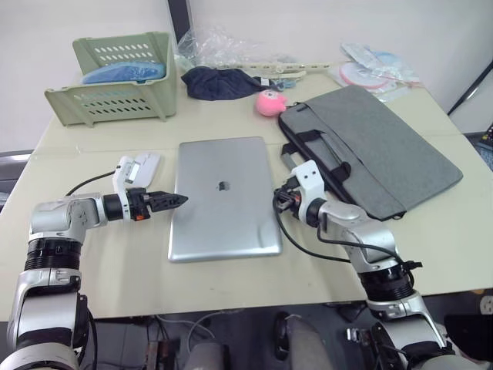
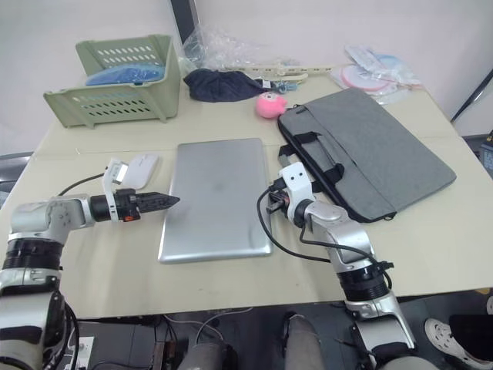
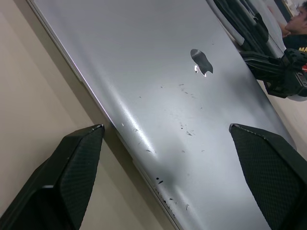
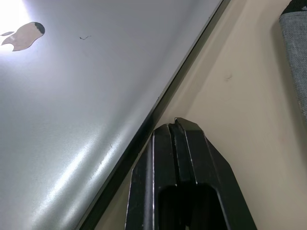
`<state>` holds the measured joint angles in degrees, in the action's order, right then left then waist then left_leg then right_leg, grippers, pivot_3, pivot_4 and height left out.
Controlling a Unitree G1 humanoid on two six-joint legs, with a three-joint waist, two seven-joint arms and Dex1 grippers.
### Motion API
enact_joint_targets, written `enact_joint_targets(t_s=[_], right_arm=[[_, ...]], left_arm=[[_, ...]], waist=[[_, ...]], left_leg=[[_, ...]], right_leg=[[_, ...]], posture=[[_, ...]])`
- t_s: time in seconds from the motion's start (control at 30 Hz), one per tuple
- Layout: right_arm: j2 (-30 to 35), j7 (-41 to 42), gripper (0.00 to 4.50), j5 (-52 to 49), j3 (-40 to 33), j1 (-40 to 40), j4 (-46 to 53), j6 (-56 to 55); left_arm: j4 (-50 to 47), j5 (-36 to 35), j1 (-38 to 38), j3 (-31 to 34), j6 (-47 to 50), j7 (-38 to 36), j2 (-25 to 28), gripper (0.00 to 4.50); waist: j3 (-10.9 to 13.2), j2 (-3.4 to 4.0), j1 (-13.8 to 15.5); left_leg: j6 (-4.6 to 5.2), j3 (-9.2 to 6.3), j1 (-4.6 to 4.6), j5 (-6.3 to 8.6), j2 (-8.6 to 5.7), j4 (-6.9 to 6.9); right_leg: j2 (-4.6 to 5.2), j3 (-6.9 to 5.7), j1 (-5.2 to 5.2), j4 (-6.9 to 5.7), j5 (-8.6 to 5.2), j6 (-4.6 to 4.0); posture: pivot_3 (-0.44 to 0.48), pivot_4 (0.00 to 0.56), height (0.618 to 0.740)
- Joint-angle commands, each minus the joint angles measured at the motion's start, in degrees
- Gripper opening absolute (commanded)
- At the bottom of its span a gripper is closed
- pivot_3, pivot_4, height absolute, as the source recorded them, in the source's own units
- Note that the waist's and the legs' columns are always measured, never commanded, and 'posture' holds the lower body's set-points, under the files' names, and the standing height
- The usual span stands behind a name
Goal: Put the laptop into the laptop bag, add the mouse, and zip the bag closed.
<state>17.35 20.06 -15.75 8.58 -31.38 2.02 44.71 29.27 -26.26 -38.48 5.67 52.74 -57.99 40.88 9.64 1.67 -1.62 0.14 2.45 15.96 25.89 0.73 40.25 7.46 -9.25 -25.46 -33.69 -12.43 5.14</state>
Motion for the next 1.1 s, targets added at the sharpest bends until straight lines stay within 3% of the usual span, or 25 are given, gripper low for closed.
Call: enact_joint_targets(t_s=[0.03, 0.53, 0.7, 0.93, 1.1], right_arm=[[-0.6, 1.4, 0.04, 0.4, 0.0, -0.7, 1.0, -1.7], [-3.5, 3.8, 0.04, 2.9, 2.6, -1.7, 0.0, -3.5], [-4.5, 4.0, 0.04, 3.6, 3.0, -1.0, 1.0, -3.3], [-4.6, 4.6, 0.04, 4.2, 2.9, -0.5, 1.1, -3.4], [-4.4, 4.9, 0.04, 4.5, 2.6, -0.2, 0.8, -3.6]], left_arm=[[3.6, 3.1, 1.1, -3.1, 1.8, 2.5, -1.6, 4.5], [9.1, 5.2, -2.0, -4.6, 0.0, 1.1, -6.9, 4.5], [6.5, 3.8, -1.1, -4.3, 2.9, -0.2, -8.5, 4.5], [2.6, 1.1, 0.8, -3.1, 6.9, -2.4, -8.1, 4.5], [5.1, -0.4, 0.7, 0.6, 7.7, -1.9, -7.3, 4.5]], waist=[[-0.1, 0.05, 0.0], [-0.4, 0.22, 0.2], [-0.5, 0.22, 0.2], [-0.5, 0.23, 0.0], [-0.5, 0.22, -0.2]], left_leg=[[0.0, 0.0, -0.01, 0.0, 0.0, 0.01], [0.05, -0.07, -0.15, -0.03, -0.05, 0.07], [0.04, -0.19, -0.68, -0.02, -0.01, -0.09], [0.05, -0.23, -0.69, -0.02, -0.02, -0.19], [0.06, -0.22, -0.67, -0.01, 0.0, -0.27]], right_leg=[[0.01, 0.0, 0.01, 0.0, 0.0, 0.0], [0.09, 0.03, 0.2, -0.06, 0.0, 0.0], [0.08, 0.04, 0.76, 0.06, 0.0, 0.0], [0.07, 0.04, 0.75, 0.11, 0.0, 0.0], [0.01, 0.01, 0.73, 0.21, -0.01, 0.0]], posture=[[0.0, 0.15, 0.74], [0.0, 0.15, 0.74], [0.0, 0.15, 0.74], [0.0, 0.15, 0.74], [0.0, 0.15, 0.74]])
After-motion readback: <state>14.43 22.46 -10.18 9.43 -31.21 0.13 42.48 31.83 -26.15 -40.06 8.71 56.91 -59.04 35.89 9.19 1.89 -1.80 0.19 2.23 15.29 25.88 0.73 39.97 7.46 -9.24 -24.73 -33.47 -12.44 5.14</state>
